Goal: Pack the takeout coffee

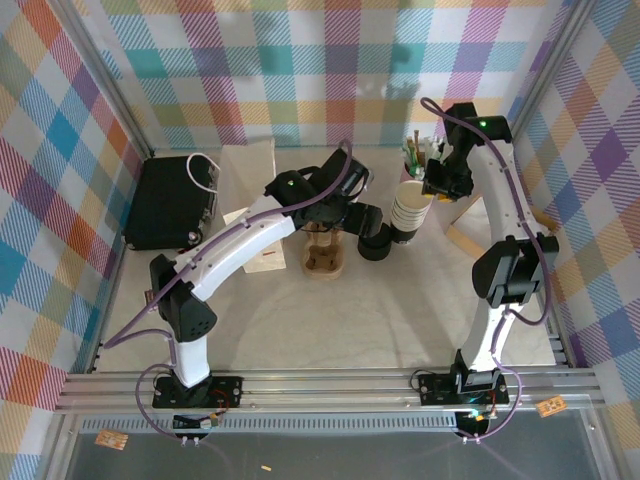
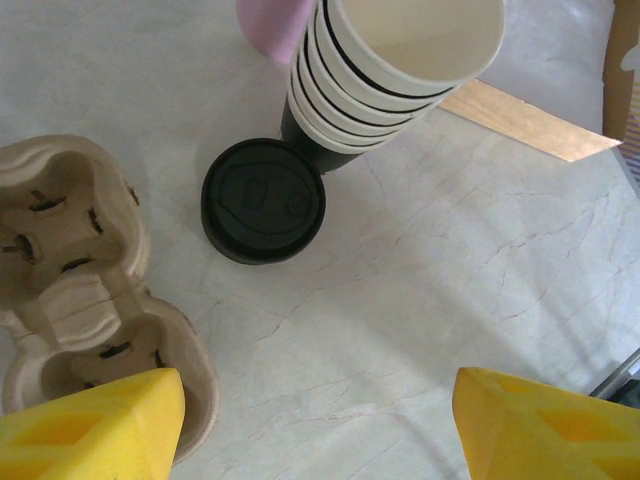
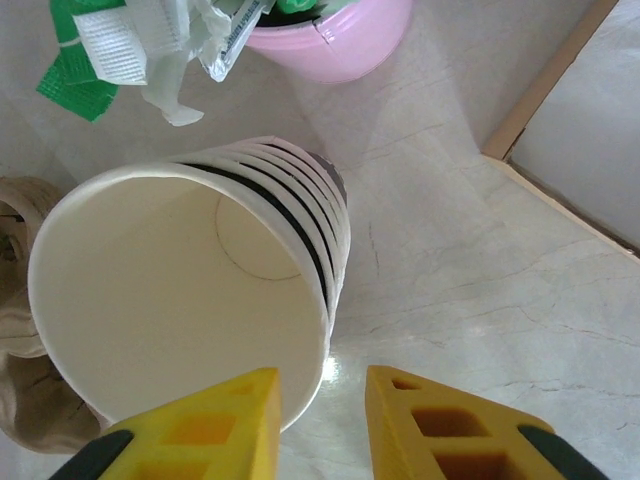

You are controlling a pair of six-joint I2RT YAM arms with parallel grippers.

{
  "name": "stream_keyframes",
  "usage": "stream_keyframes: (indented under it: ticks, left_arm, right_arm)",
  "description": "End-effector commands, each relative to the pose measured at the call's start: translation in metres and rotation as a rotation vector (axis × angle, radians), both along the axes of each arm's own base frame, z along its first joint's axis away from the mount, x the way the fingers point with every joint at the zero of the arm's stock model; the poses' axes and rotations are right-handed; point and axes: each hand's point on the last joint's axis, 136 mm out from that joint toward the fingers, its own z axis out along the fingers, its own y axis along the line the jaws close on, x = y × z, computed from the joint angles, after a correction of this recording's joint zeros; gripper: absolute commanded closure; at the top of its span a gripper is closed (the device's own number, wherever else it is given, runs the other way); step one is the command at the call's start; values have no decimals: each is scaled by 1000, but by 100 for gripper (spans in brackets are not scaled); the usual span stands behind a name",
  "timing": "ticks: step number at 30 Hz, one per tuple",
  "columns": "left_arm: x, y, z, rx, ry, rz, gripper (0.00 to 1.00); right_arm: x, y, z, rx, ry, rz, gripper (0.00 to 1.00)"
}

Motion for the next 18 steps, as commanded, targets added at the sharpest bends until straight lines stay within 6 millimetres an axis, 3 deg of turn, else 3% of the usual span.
stream_keyframes:
  ticks: [1,9,18]
  left_arm:
    - [-3,-7,-11,-7,40,-5,28]
    - [0,-6,-15,7,39,3,28]
    - [4,-8,-9,1,29,16,28]
  right_arm:
    - [2,5,-6,23,23,17,74]
    - [6,7,-10,24,50,40,76]
    - [8,6,-6,17,55,61,91]
